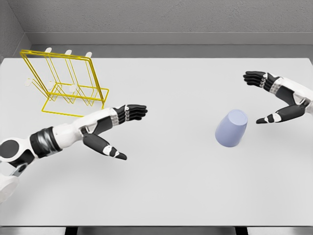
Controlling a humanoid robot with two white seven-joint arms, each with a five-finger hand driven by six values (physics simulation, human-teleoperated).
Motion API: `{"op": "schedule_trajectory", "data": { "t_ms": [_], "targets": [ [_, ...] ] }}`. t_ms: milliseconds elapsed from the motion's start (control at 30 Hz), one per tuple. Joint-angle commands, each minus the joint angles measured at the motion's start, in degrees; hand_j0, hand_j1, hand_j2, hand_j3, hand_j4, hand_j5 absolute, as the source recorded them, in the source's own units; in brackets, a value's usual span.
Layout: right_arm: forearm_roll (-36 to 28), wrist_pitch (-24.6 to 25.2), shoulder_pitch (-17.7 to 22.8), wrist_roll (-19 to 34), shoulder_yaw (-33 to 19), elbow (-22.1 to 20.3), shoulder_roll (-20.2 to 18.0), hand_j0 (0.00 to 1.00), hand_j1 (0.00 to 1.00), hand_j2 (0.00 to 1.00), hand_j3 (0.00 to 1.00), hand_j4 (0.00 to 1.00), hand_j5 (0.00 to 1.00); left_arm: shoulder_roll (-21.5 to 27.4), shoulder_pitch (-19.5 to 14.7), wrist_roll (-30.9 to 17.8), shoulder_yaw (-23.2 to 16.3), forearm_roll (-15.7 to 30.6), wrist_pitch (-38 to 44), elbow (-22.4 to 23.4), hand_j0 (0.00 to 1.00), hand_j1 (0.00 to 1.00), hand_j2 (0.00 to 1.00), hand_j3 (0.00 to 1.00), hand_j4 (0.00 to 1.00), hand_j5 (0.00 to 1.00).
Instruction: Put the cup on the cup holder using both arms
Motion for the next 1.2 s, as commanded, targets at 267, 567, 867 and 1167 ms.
{"op": "schedule_trajectory", "data": {
  "t_ms": [267,567,867,1167],
  "targets": [
    [-0.4,0.1,2.3,0.0,-0.4,0.5,0.1,1.00,1.00,1.00,1.00,1.00,1.00,-2.8,-0.4,0.0,-0.1,0.4,0.3,1.7,1.00,1.00,1.00,1.00,1.00,1.00],
    [-7.3,0.1,4.8,0.0,-0.7,0.5,-0.1,1.00,1.00,1.00,1.00,1.00,1.00,-3.8,-1.5,0.0,0.1,0.7,3.3,5.0,1.00,1.00,1.00,1.00,1.00,1.00],
    [-10.5,0.1,8.7,0.0,-0.9,3.9,2.4,1.00,1.00,1.00,1.00,1.00,1.00,-7.8,-1.3,1.1,0.0,-0.1,2.8,8.1,1.00,1.00,1.00,1.00,1.00,1.00],
    [-10.2,0.1,8.8,0.0,-0.5,9.5,7.9,1.00,1.00,1.00,1.00,1.00,1.00,-9.2,-0.4,2.8,0.4,-0.1,2.4,8.9,1.00,1.00,1.00,1.00,1.00,1.00]
  ]
}}
